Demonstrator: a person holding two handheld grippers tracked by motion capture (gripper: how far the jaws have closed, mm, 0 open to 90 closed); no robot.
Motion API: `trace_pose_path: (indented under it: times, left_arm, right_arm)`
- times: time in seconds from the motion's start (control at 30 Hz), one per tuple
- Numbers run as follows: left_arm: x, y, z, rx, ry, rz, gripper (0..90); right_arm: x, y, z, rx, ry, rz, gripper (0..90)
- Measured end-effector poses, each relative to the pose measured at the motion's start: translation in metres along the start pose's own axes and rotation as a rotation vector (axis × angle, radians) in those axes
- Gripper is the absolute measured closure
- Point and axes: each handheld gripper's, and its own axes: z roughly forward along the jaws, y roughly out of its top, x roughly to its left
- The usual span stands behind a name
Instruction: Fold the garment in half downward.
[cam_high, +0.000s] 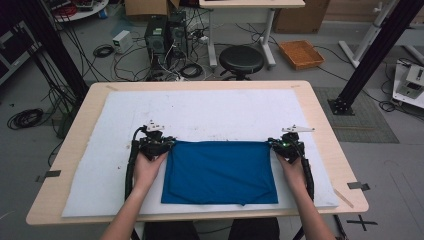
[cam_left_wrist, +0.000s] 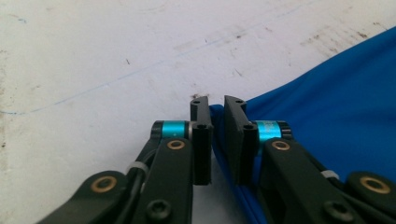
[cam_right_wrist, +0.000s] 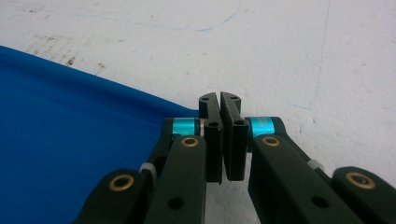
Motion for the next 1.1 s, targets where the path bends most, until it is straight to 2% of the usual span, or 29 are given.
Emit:
trace_pose_path:
  times: [0.1, 0.23, 0.33, 0.43, 0.57, 0.63, 0.7, 0.77, 0.83, 0.9, 1.03, 1.1]
  left_arm:
    - [0.001, 0.0, -0.001, -0.017, 0.022, -0.017, 67.2]
    - [0.004, 0.0, -0.01, -0.063, 0.036, -0.031, 58.2]
    - [0.006, -0.001, -0.017, -0.087, 0.038, -0.035, 53.1]
    - [0.008, -0.002, -0.023, -0.103, 0.036, -0.016, 45.7]
    - [0.009, -0.001, -0.035, -0.132, 0.001, 0.02, 40.1]
    - [0.007, 0.001, -0.044, -0.141, -0.003, 0.058, 40.7]
    - [0.007, 0.001, -0.05, -0.165, -0.028, 0.08, 42.6]
    - [0.008, 0.0, -0.057, -0.201, -0.075, 0.077, 42.7]
    - [0.009, -0.003, -0.061, -0.222, -0.108, 0.11, 42.6]
    - [0.009, -0.009, -0.065, -0.26, -0.124, 0.127, 42.6]
    - [0.009, -0.015, -0.07, -0.335, -0.171, 0.113, 41.7]
    - [0.007, -0.013, -0.072, -0.343, -0.177, 0.092, 39.6]
  right_arm:
    - [-0.001, 0.001, 0.0, -0.016, 0.004, -0.015, 85.8]
    - [-0.003, 0.007, -0.003, -0.023, -0.016, -0.06, 83.1]
    - [-0.009, 0.011, -0.007, -0.036, -0.019, -0.042, 78.2]
    - [-0.013, 0.012, -0.015, -0.059, -0.014, -0.024, 71.1]
    - [-0.014, 0.008, -0.028, -0.079, 0.001, 0.009, 55.0]
    - [-0.013, 0.007, -0.035, -0.097, 0.006, -0.003, 49.7]
    - [-0.011, 0.004, -0.044, -0.116, 0.021, -0.019, 47.4]
    - [-0.008, 0.002, -0.052, -0.134, 0.033, -0.037, 45.1]
    - [-0.007, -0.001, -0.059, -0.148, 0.047, -0.062, 42.9]
    - [-0.006, -0.002, -0.064, -0.154, 0.06, -0.063, 41.3]
    - [-0.007, -0.004, -0.072, -0.174, 0.073, -0.062, 40.8]
    - [-0.008, -0.005, -0.074, -0.18, 0.073, -0.056, 39.7]
